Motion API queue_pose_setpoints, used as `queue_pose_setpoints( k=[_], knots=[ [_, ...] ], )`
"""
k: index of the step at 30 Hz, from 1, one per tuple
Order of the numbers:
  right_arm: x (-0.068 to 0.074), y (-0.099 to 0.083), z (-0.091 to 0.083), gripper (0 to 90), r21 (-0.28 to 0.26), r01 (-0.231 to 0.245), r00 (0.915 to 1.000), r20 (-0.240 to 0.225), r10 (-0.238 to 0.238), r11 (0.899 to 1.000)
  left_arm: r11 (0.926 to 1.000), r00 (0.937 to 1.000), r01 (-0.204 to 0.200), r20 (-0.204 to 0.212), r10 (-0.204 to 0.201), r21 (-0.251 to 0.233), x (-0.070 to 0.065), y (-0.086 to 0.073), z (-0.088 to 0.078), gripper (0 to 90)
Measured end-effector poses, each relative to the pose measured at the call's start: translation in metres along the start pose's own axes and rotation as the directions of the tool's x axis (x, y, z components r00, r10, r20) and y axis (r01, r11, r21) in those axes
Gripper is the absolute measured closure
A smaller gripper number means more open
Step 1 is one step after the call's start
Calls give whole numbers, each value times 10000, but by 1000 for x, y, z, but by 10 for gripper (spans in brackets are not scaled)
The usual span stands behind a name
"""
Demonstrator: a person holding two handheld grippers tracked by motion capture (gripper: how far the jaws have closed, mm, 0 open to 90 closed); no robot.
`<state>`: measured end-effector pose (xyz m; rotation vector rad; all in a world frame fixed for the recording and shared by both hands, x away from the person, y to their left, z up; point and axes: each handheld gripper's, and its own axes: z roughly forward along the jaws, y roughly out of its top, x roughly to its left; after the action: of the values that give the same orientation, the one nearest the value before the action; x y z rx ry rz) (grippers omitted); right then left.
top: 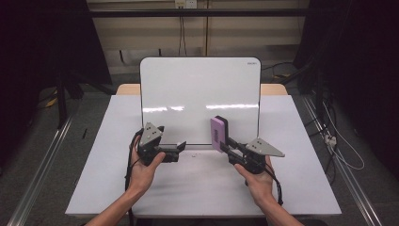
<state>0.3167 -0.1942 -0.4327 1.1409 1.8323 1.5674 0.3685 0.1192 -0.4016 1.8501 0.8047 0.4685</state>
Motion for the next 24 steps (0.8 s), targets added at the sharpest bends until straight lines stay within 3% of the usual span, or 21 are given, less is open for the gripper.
queue_pose_setpoints(
  k=[4, 14, 18, 19, 24],
  knots=[
    [-5, 4, -11, 674, 255, 379, 9989, 276, -386, 9990, 10000, 9998, 12, -190, -11, 48, 2, -4, -6, 39],
    [-19, 9, -27, 675, 599, 688, 9922, 1003, -745, 9958, 9996, 9969, 18, -787, 3, 270, 16, -19, -25, 39],
    [-23, 13, -31, 675, 803, 1092, 9822, 1444, -1200, 9908, 9995, 9967, 62, -806, -38, 304, 21, -27, -34, 36],
    [-23, 14, -32, 675, 913, 1352, 9758, 1603, -1485, 9866, 9993, 9964, 51, -843, -19, 383, 22, -30, -37, 34],
    [-30, 16, -33, 675, 1283, 1668, 9585, 2113, -1913, 9776, 9987, 9970, -10, -773, 49, 505, 24, -44, -46, 32]
  ],
)
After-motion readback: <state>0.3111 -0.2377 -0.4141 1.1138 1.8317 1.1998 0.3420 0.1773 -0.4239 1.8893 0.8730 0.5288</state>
